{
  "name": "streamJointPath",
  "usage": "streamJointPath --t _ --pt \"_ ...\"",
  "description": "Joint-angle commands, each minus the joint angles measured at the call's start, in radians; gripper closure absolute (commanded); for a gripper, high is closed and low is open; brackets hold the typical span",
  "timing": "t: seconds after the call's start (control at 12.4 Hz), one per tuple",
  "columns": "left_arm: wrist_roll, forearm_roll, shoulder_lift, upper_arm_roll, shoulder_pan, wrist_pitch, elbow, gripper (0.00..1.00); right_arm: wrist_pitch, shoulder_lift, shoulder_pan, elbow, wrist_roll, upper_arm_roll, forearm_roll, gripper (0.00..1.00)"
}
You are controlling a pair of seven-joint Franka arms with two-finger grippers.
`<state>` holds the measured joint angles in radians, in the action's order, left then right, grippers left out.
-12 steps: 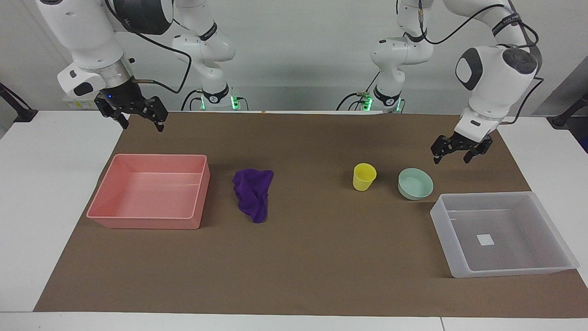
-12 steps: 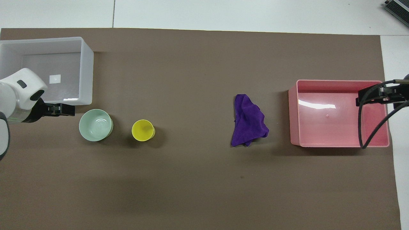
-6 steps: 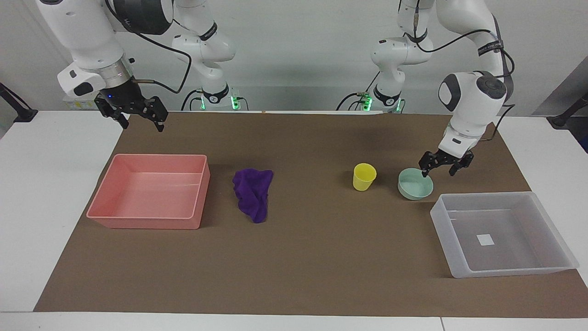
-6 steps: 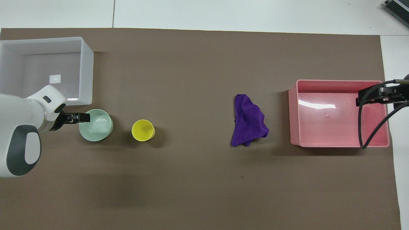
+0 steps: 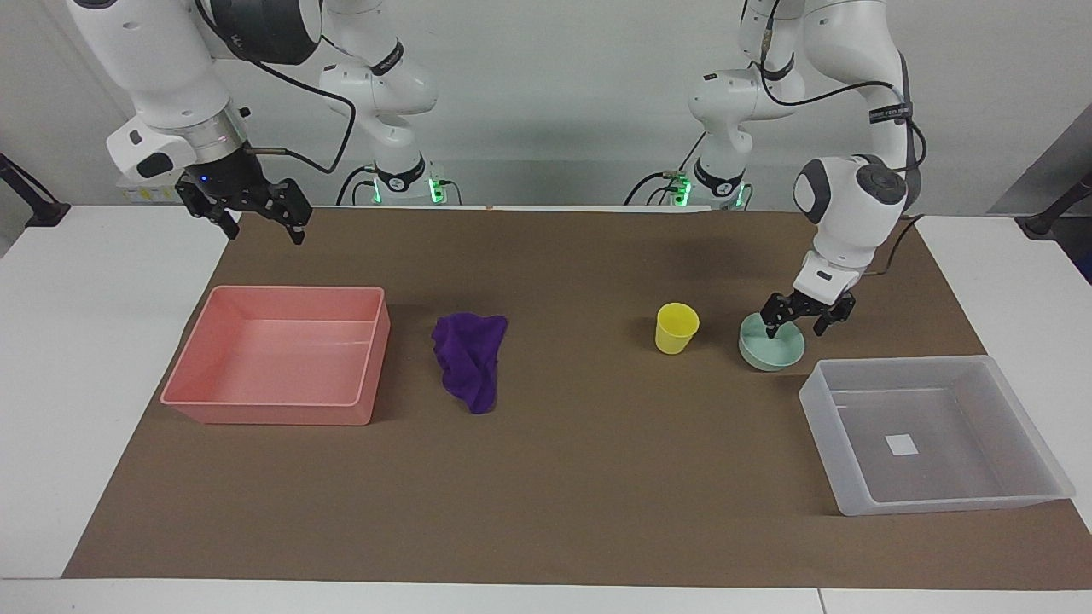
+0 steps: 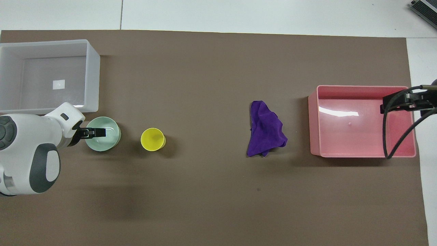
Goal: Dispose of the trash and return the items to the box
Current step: 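Lift the green bowl with the left gripper into the clear box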
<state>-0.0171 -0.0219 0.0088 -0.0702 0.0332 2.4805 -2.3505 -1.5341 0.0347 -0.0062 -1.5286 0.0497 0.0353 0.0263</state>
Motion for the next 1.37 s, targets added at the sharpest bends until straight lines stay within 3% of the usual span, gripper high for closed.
streamJointPath --t 0.0,0.08,0.16,0.24,0.48,0.65,0.97,1.29 --pt "-0.009 -0.012 0.036 0.0 -0.004 0.051 -0.01 0.15 0.005 -0.019 -0.011 -0.021 -0.004 -0.006 -0.011 0.0" --pt "-0.009 -0.012 0.036 0.0 -0.004 0.049 -0.01 0.38 0.005 -0.019 -0.011 -0.019 -0.004 -0.006 -0.011 0.0" --pt "-0.009 -0.012 0.036 0.0 -0.004 0.049 -0.01 0.73 0.006 -0.019 -0.011 -0.019 -0.004 -0.006 -0.011 0.0" --pt "-0.009 -0.012 0.036 0.0 -0.006 0.048 -0.01 1.0 0.006 -0.019 -0.011 -0.021 -0.004 -0.006 -0.011 0.0" --pt "-0.006 -0.012 0.028 -0.005 -0.006 0.026 0.0 1.0 0.005 -0.019 -0.011 -0.021 -0.004 -0.006 -0.011 0.0" --pt "0.005 -0.012 0.002 -0.005 -0.006 -0.061 0.046 1.0 0.006 -0.019 -0.011 -0.021 -0.004 -0.006 -0.011 0.0" --pt "0.017 -0.012 0.014 -0.002 0.002 -0.352 0.31 1.0 0.006 -0.021 -0.011 -0.021 -0.004 -0.006 -0.011 0.0" --pt "0.065 -0.007 0.113 0.003 0.036 -0.324 0.479 1.0 0.006 -0.019 -0.011 -0.021 -0.004 -0.006 -0.011 0.0"
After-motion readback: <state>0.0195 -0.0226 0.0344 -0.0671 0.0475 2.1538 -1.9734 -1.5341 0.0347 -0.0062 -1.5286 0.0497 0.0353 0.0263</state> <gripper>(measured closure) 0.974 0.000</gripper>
